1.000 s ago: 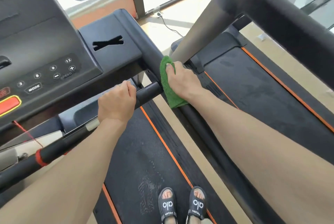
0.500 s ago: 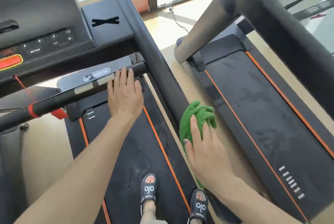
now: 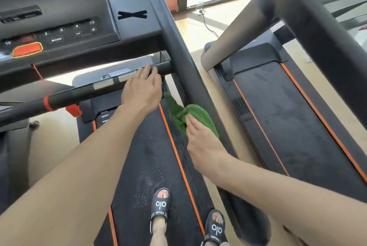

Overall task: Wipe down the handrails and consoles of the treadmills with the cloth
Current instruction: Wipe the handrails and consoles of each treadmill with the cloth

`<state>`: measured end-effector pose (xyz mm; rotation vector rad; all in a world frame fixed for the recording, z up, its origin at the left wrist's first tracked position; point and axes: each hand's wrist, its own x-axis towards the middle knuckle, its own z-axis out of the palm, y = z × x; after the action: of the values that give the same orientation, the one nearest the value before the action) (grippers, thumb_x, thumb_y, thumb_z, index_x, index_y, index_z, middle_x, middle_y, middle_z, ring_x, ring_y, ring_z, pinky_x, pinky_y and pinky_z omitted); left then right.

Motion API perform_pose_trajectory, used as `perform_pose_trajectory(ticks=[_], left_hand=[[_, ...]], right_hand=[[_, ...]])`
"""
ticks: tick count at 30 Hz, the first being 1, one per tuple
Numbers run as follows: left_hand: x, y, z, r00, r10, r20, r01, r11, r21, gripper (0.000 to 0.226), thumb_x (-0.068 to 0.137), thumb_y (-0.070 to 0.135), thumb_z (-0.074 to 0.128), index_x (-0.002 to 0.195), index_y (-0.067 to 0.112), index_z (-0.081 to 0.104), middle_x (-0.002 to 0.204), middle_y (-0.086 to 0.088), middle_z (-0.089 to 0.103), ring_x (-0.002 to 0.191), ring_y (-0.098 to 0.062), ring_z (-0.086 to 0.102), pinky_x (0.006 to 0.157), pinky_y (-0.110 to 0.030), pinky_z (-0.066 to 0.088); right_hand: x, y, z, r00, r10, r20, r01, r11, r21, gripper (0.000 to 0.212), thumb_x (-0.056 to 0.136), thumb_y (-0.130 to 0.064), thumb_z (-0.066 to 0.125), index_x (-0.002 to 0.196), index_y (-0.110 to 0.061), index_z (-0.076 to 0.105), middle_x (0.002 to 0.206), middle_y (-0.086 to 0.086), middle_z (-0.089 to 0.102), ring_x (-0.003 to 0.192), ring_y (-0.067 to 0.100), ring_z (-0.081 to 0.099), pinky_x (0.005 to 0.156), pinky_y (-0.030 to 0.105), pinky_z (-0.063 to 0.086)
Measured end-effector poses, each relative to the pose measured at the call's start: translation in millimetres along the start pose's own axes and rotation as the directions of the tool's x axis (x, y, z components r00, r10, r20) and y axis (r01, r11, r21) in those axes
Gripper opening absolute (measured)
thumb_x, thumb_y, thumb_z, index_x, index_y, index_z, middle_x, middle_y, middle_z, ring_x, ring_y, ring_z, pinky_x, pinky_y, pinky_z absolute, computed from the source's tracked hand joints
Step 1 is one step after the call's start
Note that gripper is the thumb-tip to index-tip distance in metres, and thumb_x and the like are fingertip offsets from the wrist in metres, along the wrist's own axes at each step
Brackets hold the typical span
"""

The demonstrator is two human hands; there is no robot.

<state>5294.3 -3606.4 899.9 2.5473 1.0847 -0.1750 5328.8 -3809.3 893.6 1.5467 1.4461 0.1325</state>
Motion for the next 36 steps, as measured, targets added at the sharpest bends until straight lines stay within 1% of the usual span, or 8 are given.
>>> perform_pose_trajectory(ticks=[2,5,11,16,20,23,28,36], left_hand=[[3.1,1.8,-4.3,1.0,-0.002,0.022,0.002,1.0,0.0,0.057,0.107,0.035,0.008,0.162,0.022,0.017,0.17,0.004,0.007,0.156,-0.014,0.005,0.126,-0.037,0.008],[4.6,1.7,-5.6,0.999,-0.013,0.042,0.014,1.0,-0.012,0.058,0.107,0.036,0.008,0.162,0.022,0.017,0.17,0.003,0.006,0.156,-0.016,0.005,0.127,-0.037,0.007],[4.5,5.0,-0.7,0.999,-0.016,0.046,0.015,0.999,0.029,0.059,0.107,0.04,0.009,0.162,0.02,0.013,0.17,0.001,0.001,0.156,-0.018,0.001,0.127,-0.039,0.005],[-15.6,18.9,21.2,0.996,-0.07,0.05,0.072,0.997,-0.04,0.064,0.103,0.039,0.008,0.154,0.01,0.032,0.168,-0.01,0.012,0.155,-0.023,0.009,0.123,-0.048,0.01],[-58.4,60.2,51.6,0.977,-0.115,0.181,0.19,0.853,-0.486,0.063,0.096,0.046,0.015,0.134,0.008,0.049,0.143,-0.014,0.05,0.134,-0.029,0.045,0.114,-0.051,0.033],[-91.9,107.6,60.1,0.934,-0.192,0.3,0.353,0.612,-0.708,0.061,0.106,0.049,0.022,0.158,0.018,0.024,0.155,-0.006,0.038,0.142,-0.025,0.037,0.12,-0.042,0.025],[-122.2,127.2,80.1,0.946,-0.266,0.188,0.321,0.675,-0.664,0.069,0.107,0.049,0.023,0.161,0.017,-0.005,0.169,-0.007,0.008,0.155,-0.025,0.01,0.125,-0.045,0.01],[-144.8,141.8,93.2,0.939,-0.315,0.138,0.311,0.607,-0.732,0.07,0.106,0.051,0.024,0.162,0.02,-0.005,0.17,-0.006,0.001,0.155,-0.027,0.009,0.125,-0.049,0.011]], right_hand=[[-36.5,-21.9,14.0,0.992,-0.014,0.123,0.013,1.0,0.009,0.043,0.105,-0.042,0.023,0.142,-0.057,0.038,0.15,-0.027,0.043,0.143,0.066,-0.002,0.111,0.073,-0.013],[-45.3,-27.4,14.7,0.92,-0.383,0.077,0.383,0.924,0.022,0.054,0.105,-0.039,0.035,0.149,-0.009,0.047,0.153,0.023,0.043,0.145,0.057,0.016,0.114,0.072,-0.01],[16.7,23.4,4.6,0.967,-0.044,-0.252,0.146,0.905,0.4,0.065,0.096,-0.045,0.043,0.148,-0.007,0.045,0.162,0.017,0.029,0.154,0.037,0.007,0.124,0.052,-0.009],[8.8,7.7,16.6,0.873,0.416,-0.254,-0.046,0.59,0.806,0.072,0.084,-0.027,0.063,0.152,-0.016,0.042,0.166,0.008,0.024,0.153,0.04,0.014,0.124,0.053,0.014],[-48.7,-31.9,42.1,0.788,0.609,-0.092,-0.064,0.229,0.971,0.056,0.09,-0.029,0.053,0.146,-0.029,0.048,0.166,0.01,0.022,0.132,0.044,0.045,0.107,0.049,0.044],[-106.4,-59.8,57.5,0.786,0.612,0.084,-0.114,0.01,0.993,0.055,0.095,-0.043,0.041,0.151,-0.039,0.038,0.166,0.006,0.021,0.115,0.034,0.058,0.088,0.042,0.053],[-161.6,-95.9,66.6,0.786,0.618,0.013,-0.063,0.058,0.996,0.05,0.095,-0.037,0.044,0.145,-0.041,0.045,0.166,0.01,0.022,0.117,0.038,0.056,0.076,0.045,0.058],[-104.0,-26.8,71.3,0.909,0.377,0.176,-0.021,-0.382,0.924,0.054,0.106,-0.044,0.033,0.157,-0.044,0.017,0.161,0.009,0.03,0.136,0.036,0.044,0.109,0.045,0.041]])
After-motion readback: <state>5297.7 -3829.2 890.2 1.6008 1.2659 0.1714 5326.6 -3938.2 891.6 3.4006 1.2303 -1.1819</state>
